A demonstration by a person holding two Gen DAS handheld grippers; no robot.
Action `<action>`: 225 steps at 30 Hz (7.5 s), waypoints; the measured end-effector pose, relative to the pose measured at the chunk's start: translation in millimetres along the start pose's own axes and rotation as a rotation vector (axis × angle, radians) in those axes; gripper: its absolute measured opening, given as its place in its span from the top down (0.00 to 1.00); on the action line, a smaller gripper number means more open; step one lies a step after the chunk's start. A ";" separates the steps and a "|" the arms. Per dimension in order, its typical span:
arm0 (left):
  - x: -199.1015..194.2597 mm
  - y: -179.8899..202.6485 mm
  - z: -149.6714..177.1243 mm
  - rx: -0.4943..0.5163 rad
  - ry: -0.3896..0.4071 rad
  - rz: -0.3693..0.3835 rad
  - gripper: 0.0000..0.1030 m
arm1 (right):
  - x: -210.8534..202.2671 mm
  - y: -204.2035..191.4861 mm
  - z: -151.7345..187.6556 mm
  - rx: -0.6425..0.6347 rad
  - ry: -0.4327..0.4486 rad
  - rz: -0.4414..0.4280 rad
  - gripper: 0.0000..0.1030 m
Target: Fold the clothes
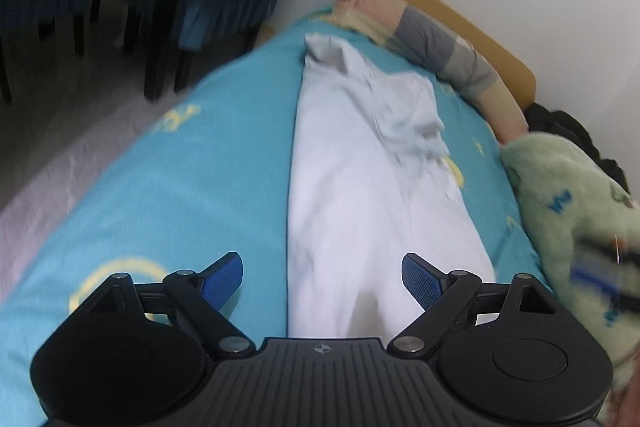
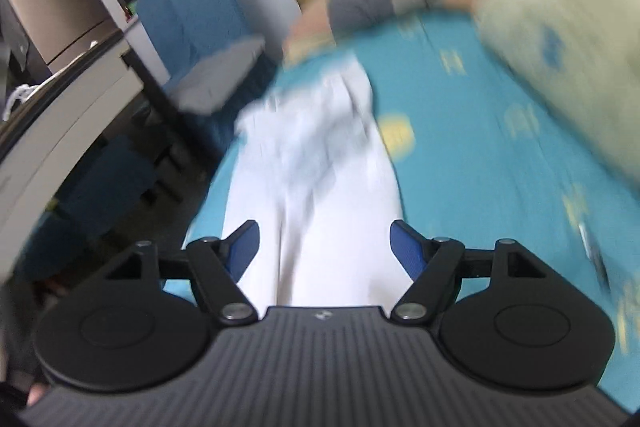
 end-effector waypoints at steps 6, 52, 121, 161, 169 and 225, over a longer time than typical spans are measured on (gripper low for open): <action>-23.9 -6.8 47.3 -0.085 -0.176 -0.069 0.14 | -45.7 58.0 80.8 0.224 -0.161 -0.020 0.27; -277.8 69.3 75.3 -0.292 -0.162 0.297 0.95 | -261.3 -50.3 40.1 -0.079 -0.008 -0.120 0.93; -140.3 111.3 33.0 0.362 0.409 -0.064 0.05 | -111.9 -52.4 28.3 -0.380 0.340 0.011 0.19; -8.6 40.9 68.8 -0.127 -0.143 0.108 0.17 | -66.4 -11.9 69.4 -0.339 0.171 0.155 0.19; 8.6 18.4 66.7 -0.291 -0.176 0.138 0.23 | -54.1 -2.2 73.6 -0.307 0.103 0.179 0.19; 22.6 36.2 46.9 -0.493 -0.172 0.445 0.36 | -12.9 46.4 29.4 0.429 0.162 -0.275 0.94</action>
Point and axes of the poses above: each gripper's, at about its wrist camera, not at the fingertips, and x roughly the way its jaws point, y to its right, z to its underside, the point moved 6 cm from there along x, roughly the way its jaws point, and after that the axes turned 1 degree about -z, right-handed, at the moved point
